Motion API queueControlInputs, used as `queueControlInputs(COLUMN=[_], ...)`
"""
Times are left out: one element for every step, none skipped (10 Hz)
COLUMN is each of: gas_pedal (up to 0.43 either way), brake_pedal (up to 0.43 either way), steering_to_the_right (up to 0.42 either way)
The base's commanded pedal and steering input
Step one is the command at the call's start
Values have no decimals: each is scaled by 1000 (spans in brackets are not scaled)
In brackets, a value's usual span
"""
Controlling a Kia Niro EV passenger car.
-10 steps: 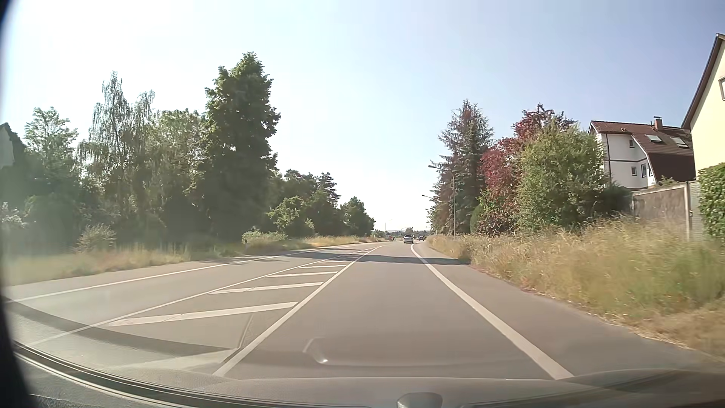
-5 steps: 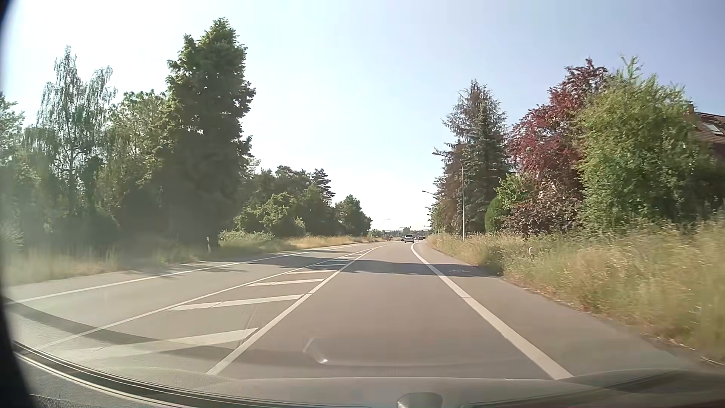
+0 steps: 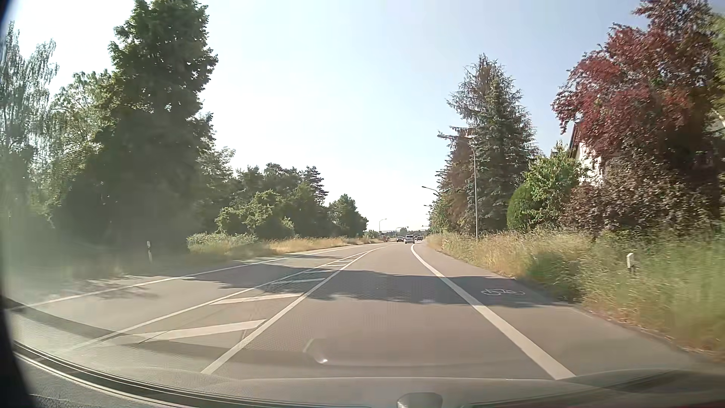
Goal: Follow the waypoints while adhering to traffic rules and regulations
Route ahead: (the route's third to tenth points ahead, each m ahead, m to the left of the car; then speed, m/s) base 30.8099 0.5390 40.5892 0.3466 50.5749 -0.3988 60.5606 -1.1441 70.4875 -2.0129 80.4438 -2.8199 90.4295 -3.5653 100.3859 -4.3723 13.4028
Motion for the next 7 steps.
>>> queueControlInputs(gas_pedal=[59, 59, 59, 59, 59, 59, 59], brake_pedal=[30, 30, 30, 30, 24, 30, 30], steering_to_the_right=[5, 6, 5, 6, 6, 5, 6])
